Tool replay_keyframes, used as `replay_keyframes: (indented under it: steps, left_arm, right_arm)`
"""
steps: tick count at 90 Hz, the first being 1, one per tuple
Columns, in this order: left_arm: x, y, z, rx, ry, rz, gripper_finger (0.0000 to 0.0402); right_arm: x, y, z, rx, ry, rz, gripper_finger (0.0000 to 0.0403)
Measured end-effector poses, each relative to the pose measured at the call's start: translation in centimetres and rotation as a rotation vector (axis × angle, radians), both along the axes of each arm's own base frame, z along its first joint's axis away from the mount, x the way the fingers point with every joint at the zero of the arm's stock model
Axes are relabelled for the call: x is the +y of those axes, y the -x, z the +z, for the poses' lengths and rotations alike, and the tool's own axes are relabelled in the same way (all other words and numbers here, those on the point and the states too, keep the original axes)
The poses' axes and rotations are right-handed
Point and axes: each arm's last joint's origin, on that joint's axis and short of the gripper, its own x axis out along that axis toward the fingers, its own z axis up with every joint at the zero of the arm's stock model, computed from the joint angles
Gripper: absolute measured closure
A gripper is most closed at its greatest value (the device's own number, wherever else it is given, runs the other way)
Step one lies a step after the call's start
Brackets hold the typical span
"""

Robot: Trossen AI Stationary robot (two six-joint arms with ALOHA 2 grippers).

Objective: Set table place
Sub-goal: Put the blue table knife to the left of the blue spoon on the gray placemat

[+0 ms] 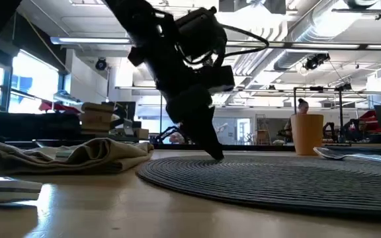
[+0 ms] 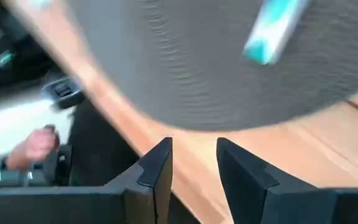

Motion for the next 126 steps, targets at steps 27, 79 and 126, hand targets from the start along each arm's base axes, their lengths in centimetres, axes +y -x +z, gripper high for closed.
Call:
replay_keyframes:
  steps: [27,79,126]
  left_arm:
    - [-3.4,3.0,9.7,-0.024,0.087,-0.039,0.0266]
    - [-18.4,13.8,6.7,0.429,0.151,-0.079,0.0252]
    - [-20.2,13.6,-0.5,0.492,0.123,-0.127,0.0252]
  right_arm:
    - [-0.9,-0.4,1.4,-0.332,0.399,0.034,0.0297]
    - [-0.6,-0.9,2.1,-0.502,0.610,0.130,0.0297]
    - [-0.6,-1.0,2.1,-0.516,0.642,0.137,0.0297]
